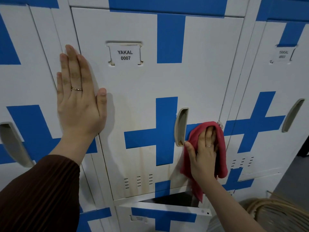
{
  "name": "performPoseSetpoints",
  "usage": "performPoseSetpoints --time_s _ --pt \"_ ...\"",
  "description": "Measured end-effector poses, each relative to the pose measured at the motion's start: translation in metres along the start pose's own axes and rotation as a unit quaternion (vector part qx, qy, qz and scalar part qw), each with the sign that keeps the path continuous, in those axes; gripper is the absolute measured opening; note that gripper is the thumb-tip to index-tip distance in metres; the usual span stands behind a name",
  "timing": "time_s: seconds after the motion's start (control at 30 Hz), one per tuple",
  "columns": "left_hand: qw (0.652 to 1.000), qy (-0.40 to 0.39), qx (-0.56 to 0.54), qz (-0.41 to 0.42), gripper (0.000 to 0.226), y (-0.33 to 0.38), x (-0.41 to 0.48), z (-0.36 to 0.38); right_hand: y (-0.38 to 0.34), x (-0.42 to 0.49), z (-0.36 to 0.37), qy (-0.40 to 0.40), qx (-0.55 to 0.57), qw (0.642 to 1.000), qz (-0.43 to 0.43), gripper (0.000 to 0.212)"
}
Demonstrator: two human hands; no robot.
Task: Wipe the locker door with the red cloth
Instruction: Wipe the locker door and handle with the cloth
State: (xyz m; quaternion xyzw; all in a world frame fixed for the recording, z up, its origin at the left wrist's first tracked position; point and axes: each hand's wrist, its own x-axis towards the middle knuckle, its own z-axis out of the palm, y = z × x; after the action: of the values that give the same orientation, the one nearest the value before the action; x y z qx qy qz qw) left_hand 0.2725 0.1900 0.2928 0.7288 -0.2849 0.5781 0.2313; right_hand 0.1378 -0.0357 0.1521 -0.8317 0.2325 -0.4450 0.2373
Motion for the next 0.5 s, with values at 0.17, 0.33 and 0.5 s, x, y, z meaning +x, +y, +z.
performPoseSetpoints --time_s 0.17,0.33,0.5 --pt "1.000 0.002 0.000 0.000 0.060 0.000 0.000 0.000 -0.011 0.000 0.007 0.063 0.030 0.998 0.002 0.069" --pt "1.000 0.000 0.002 -0.002 0.061 -0.001 0.000 0.000 -0.020 0.006 0.011 0.150 0.016 0.989 0.003 0.065" --pt "1.000 0.003 0.001 -0.001 0.060 0.000 0.000 0.000 -0.032 0.017 0.004 0.185 -0.004 0.983 -0.015 0.062"
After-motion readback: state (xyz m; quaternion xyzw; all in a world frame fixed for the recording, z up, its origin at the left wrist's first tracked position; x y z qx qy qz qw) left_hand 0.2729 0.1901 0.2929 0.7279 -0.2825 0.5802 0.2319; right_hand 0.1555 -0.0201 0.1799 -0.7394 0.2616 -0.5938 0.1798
